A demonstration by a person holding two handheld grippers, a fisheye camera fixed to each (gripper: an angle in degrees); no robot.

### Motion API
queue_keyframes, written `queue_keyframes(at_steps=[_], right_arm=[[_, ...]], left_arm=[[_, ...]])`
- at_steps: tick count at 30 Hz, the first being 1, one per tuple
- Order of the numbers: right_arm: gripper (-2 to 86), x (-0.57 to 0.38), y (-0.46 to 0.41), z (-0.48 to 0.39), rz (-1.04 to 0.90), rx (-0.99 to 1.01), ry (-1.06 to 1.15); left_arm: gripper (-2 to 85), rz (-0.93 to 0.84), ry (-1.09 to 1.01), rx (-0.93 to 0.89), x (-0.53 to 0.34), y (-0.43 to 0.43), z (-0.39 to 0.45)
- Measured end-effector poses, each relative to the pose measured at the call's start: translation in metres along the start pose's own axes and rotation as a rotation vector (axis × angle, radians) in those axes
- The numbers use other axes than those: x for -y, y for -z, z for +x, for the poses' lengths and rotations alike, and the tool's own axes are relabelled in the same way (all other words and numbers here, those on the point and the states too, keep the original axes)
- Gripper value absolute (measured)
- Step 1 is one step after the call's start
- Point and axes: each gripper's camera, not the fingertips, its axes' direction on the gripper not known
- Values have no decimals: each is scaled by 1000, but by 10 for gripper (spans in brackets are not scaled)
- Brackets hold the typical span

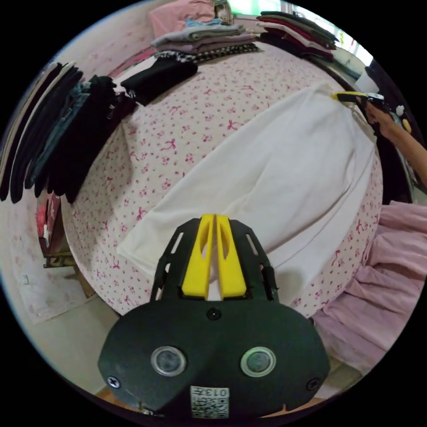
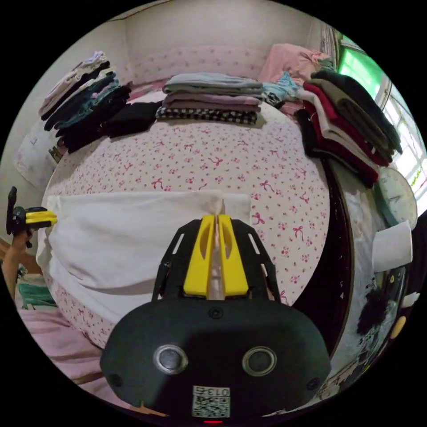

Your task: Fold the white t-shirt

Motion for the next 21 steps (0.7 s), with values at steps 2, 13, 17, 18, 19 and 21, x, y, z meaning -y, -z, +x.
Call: queue_keyframes(at_steps=[2, 13, 17, 18, 19, 21], right_arm=[[27, -9, -6, 7, -15, 46, -54], [7, -81, 34, -71, 76, 49, 165], [1, -105, -8, -115, -22, -59, 270], [0, -111, -9, -114, -23, -63, 260], [0, -112, -10, -114, -45, -52, 260], [0, -121, 1, -105, -23, -8, 225]], left_arm=[[6, 28, 27, 56, -2, 7, 3], [0, 252, -160, 15, -1, 64, 123], [-2, 211, -228, 128, 0, 46, 153], [-2, 207, -241, 143, -3, 46, 154], [-2, 170, -255, 165, -6, 45, 152], [-2, 109, -235, 166, -10, 48, 144]])
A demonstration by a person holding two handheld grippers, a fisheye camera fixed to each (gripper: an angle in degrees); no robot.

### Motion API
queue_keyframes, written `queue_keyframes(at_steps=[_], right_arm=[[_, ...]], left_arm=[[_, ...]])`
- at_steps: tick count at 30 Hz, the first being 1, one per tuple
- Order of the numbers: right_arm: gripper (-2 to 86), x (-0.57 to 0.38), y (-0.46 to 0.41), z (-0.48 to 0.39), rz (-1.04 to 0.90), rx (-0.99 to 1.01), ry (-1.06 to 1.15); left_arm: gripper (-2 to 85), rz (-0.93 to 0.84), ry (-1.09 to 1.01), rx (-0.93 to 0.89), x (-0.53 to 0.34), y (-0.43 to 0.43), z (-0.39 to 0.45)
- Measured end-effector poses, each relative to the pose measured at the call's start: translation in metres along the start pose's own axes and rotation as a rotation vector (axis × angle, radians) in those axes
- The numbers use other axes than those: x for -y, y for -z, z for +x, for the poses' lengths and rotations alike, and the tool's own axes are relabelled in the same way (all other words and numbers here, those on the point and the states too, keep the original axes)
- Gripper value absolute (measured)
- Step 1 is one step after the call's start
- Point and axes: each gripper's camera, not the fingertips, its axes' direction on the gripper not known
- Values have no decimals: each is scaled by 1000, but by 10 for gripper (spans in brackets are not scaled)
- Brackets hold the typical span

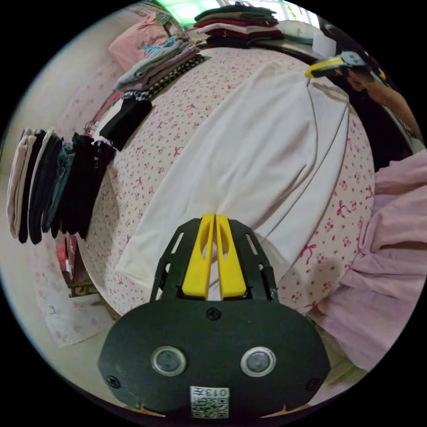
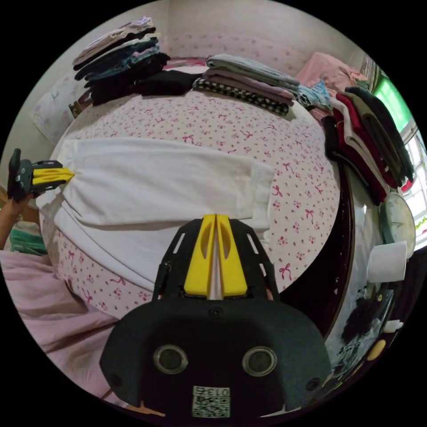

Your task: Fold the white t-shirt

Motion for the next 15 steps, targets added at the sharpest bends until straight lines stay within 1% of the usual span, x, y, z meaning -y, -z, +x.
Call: queue_keyframes(at_steps=[2, 4, 6, 8, 9, 10, 12, 15], right_arm=[[0, -13, 10, 5, 41, -37, -34], [0, -24, 18, 7, 78, -49, -55], [0, -33, 20, -1, 117, -30, -41], [-1, -35, 13, -18, 138, -29, 7], [-1, -35, 4, -31, 135, -28, 48], [0, -35, -2, -38, 116, -28, 65], [0, -31, -29, -53, -7, -9, 93], [0, -35, -23, -64, 112, 52, 105]], left_arm=[[-2, 39, 62, -49, -10, 21, -11], [-2, 85, 103, -46, -14, 35, -12], [-2, 31, 129, -11, -12, 31, -11], [-3, -124, 175, 4, -12, 5, -12], [-3, -60, 191, 12, -16, 9, -13], [-3, -65, 236, 2, -20, 8, -19], [-2, -74, 292, -41, -26, 12, -30], [-2, -51, 420, 44, -49, 27, -49]])
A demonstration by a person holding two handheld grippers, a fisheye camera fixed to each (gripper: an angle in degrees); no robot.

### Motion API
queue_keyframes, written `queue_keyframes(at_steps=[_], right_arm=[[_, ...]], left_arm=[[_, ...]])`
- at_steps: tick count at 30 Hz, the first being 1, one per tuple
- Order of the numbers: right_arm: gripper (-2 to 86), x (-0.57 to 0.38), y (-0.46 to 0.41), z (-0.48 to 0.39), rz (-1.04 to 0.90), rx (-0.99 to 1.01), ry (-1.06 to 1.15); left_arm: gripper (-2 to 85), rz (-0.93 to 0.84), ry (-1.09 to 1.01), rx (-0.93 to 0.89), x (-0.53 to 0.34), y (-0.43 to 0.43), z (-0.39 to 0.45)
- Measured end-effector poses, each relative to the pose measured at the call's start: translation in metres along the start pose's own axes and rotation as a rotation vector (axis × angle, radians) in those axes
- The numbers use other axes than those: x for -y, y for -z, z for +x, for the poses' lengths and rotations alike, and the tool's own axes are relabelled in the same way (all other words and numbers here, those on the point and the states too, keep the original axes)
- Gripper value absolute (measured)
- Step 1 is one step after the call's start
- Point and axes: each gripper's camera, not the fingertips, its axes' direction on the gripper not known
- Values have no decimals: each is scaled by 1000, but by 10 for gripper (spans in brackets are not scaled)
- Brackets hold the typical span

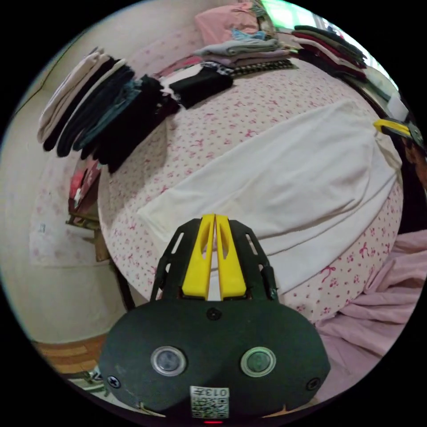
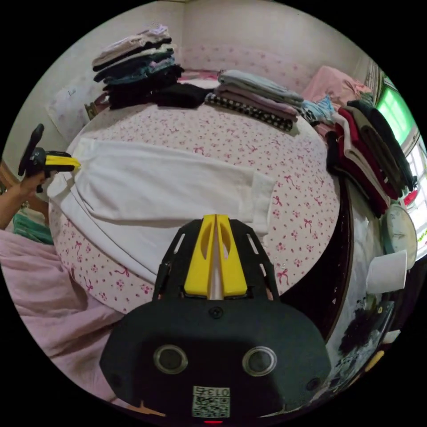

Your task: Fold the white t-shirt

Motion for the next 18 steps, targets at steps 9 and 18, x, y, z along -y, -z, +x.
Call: queue_keyframes(at_steps=[9, 18], right_arm=[[2, 24, -79, -96, -96, 73, 300], [8, 32, -89, -103, -17, 176, 361]], left_arm=[[-2, -124, 93, 58, -25, -37, -51], [15, -96, 373, 6, -89, -11, -117]])
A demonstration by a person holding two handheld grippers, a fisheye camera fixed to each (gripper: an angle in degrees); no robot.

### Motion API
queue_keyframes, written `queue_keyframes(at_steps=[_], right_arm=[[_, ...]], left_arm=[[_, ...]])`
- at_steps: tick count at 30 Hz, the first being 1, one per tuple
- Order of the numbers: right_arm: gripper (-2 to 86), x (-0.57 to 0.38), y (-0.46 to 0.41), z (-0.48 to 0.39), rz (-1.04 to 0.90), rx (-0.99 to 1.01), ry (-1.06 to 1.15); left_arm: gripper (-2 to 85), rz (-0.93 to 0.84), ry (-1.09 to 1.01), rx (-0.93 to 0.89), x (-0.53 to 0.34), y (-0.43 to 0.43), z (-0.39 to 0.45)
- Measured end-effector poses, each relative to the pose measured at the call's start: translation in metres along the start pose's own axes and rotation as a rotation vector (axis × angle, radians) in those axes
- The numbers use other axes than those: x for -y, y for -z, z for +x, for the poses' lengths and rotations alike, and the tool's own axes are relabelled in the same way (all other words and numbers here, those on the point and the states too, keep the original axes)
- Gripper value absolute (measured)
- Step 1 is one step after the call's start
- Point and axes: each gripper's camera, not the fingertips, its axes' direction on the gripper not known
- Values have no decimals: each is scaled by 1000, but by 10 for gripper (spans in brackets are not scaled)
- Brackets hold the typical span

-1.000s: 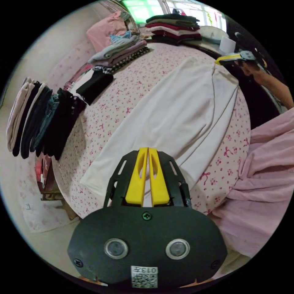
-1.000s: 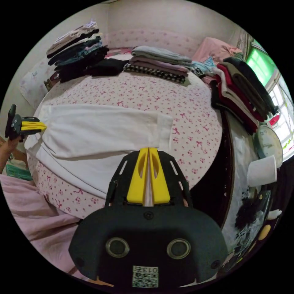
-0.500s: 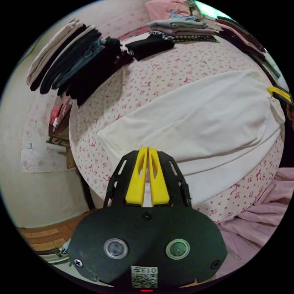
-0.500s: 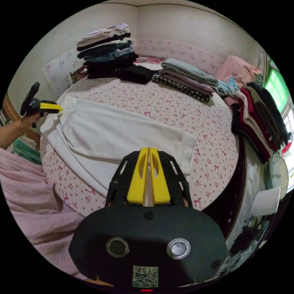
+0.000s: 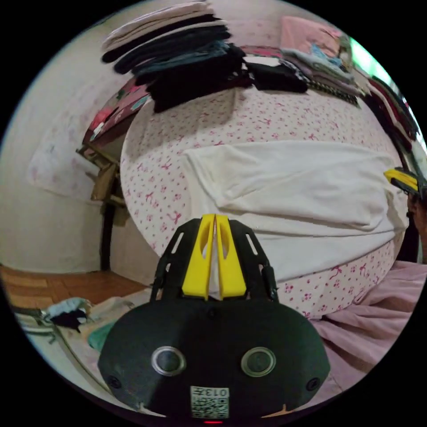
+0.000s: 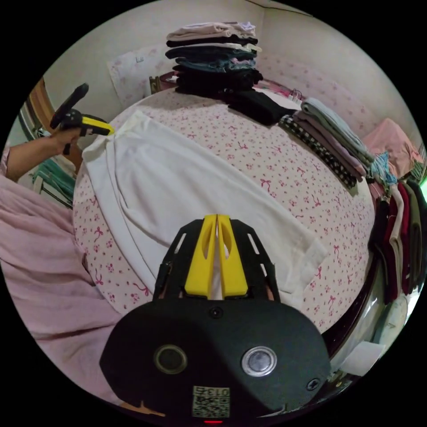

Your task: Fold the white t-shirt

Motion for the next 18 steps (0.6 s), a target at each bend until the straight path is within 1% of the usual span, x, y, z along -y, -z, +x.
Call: queue_keyframes(at_steps=[1, 2, 4, 5, 8, 10, 12, 14, 18], right_arm=[[9, 4, -1, 0, 11, 12, 8], [13, 16, -5, -1, 30, 47, 25], [30, 49, -17, -6, 39, 143, 70], [35, 59, -19, -8, 44, 166, 82], [66, 117, -36, -24, 80, 256, 132], [75, 170, -57, -47, 68, 334, 203], [77, 209, -73, -70, 54, 368, 269], [79, 246, -90, -95, 43, 374, 329], [83, 316, -133, -146, -34, 393, 430]], left_arm=[[25, 15, 63, -21, -15, 4, -19], [65, 28, 134, -45, -32, 6, -39], [105, 33, 251, -99, -59, 6, -70], [120, 23, 318, -149, -75, 3, -88], [133, 5, 398, -276, -109, -7, -119], [137, 11, 425, -331, -122, -13, -131], [141, 13, 448, -373, -130, -21, -140], [142, 13, 447, -450, -133, -32, -147], [124, -2, 423, -481, -130, -44, -155]])
